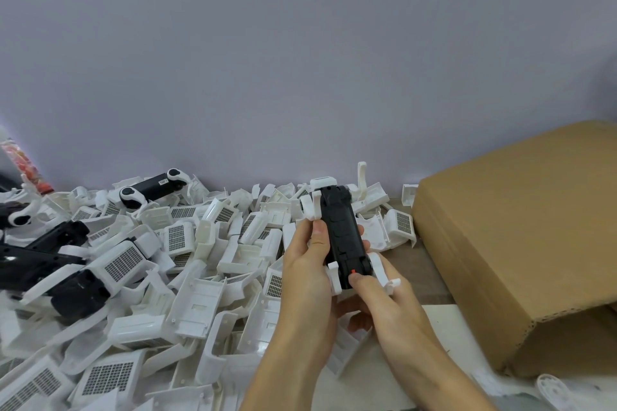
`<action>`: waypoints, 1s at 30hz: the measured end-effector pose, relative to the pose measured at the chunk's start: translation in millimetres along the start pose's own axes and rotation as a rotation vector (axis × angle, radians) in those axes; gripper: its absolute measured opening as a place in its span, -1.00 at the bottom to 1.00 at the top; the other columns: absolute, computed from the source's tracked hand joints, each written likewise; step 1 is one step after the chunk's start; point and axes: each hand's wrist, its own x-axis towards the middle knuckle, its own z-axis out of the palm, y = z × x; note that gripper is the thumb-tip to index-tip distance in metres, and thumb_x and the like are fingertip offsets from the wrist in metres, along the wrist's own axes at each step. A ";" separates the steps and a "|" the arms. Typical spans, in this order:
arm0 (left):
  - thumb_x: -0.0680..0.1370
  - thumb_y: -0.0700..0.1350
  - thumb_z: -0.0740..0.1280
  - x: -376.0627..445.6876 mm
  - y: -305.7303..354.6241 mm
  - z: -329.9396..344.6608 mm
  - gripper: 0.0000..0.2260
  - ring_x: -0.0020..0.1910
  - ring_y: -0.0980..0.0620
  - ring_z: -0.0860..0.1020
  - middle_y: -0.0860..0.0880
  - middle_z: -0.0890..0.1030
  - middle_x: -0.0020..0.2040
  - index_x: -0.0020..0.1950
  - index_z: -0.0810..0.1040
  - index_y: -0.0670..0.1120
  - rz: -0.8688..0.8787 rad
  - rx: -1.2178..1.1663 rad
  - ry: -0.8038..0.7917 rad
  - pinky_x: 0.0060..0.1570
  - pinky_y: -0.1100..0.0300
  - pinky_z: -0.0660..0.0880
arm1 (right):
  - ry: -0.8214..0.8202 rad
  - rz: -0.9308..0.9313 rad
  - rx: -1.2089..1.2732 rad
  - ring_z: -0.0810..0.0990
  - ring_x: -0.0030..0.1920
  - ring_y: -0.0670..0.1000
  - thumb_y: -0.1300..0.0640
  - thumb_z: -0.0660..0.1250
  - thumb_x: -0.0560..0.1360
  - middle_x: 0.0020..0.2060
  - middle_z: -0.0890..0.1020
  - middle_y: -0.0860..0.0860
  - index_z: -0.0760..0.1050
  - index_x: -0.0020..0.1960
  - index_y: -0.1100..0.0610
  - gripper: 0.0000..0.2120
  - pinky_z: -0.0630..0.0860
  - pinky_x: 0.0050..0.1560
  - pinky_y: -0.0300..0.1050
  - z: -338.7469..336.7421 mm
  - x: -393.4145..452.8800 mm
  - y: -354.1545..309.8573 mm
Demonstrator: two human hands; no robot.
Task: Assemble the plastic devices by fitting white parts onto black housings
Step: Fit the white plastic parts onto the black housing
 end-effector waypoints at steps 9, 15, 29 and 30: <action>0.56 -0.02 0.24 1.1 6.1 -5.7 -0.69 -0.14 -0.19 0.55 -0.22 0.62 -0.08 0.06 0.65 -0.19 -0.122 -0.376 0.029 -0.04 -0.07 0.46 | -0.129 0.000 0.036 0.63 -0.05 0.01 -0.03 0.29 0.41 0.02 0.71 0.06 0.62 0.18 -0.13 -0.64 0.45 -0.18 -0.14 -6.0 -1.1 3.2; 0.36 -0.17 0.23 3.1 11.5 -13.6 -0.59 -0.10 -0.26 0.65 -0.27 0.62 -0.01 0.15 0.61 -0.27 -0.026 -0.694 0.071 -0.10 -0.04 0.56 | -0.007 -0.035 -0.051 0.67 -0.14 0.10 0.17 0.18 0.34 -0.10 0.70 0.08 0.57 0.23 0.07 -0.52 0.45 -0.15 -0.09 -8.9 1.5 2.3; 0.27 -0.15 0.54 7.9 1.9 -9.2 -0.57 -0.12 -0.07 0.69 -0.14 0.73 -0.03 0.13 0.64 0.05 0.187 -0.248 0.087 -0.18 0.06 0.64 | 0.260 -0.342 -0.095 0.59 0.09 -0.09 0.07 0.23 0.42 0.01 0.62 -0.16 0.55 0.12 -0.25 -0.66 0.45 0.00 -0.32 -6.1 -6.0 -4.0; 0.26 -0.13 0.55 7.9 0.8 -8.5 -0.55 -0.09 -0.10 0.69 -0.15 0.73 -0.01 0.13 0.65 0.07 0.201 -0.183 0.077 -0.13 0.03 0.63 | 0.252 -0.375 -0.119 0.58 0.13 -0.09 0.07 0.22 0.45 0.04 0.62 -0.16 0.56 0.14 -0.22 -0.66 0.46 0.01 -0.35 -5.8 -7.2 -5.4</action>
